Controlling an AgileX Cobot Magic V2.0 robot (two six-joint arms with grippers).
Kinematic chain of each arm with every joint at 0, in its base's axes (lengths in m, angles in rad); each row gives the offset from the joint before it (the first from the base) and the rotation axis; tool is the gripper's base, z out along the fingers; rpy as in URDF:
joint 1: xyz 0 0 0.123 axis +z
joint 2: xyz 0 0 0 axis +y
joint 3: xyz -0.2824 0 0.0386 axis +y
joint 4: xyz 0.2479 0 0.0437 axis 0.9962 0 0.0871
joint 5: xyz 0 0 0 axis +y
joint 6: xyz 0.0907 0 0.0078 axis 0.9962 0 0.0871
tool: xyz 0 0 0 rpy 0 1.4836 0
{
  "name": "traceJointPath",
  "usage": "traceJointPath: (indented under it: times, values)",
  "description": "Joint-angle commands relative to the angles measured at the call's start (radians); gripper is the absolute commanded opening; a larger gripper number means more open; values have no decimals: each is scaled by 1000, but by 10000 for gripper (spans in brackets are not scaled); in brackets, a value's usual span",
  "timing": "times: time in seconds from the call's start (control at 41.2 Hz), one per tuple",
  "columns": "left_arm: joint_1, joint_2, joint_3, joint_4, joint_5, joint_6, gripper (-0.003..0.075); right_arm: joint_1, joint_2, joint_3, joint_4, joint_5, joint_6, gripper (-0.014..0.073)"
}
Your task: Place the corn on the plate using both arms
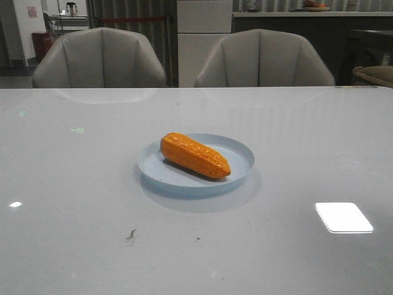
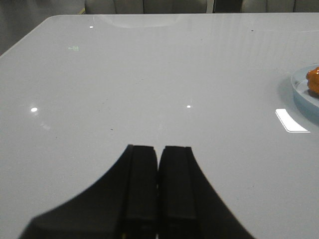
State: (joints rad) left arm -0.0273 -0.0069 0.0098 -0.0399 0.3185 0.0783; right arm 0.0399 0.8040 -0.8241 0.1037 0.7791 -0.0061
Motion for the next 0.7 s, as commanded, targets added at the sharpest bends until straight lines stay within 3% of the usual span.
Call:
traceJointPath:
  times: [0.0,0.073,0.267,0.315,0.509,0.679]
  values:
    - [-6,-18,38,-2,-78,-10,94,-5,-10,-21,-28,-81,-2,556]
    - [-6,-18,38,-2,-78,-10,94,-5,-47,-1,-23,-93,-2,474]
    - [-6,-18,38,-2,-78,-10,94,-5,-226,150,-32,-340,-2,35]
    - [-6,-18,38,-2,-78,-10,94,-5,-279,205,-32,-416,-2,68]
    - [-6,-18,38,-2,-78,-10,94,-5,-542,479,-34,-789,-2,52]
    - [-6,-18,38,-2,-78,-10,94,-5,-762,668,-34,-842,-2,52]
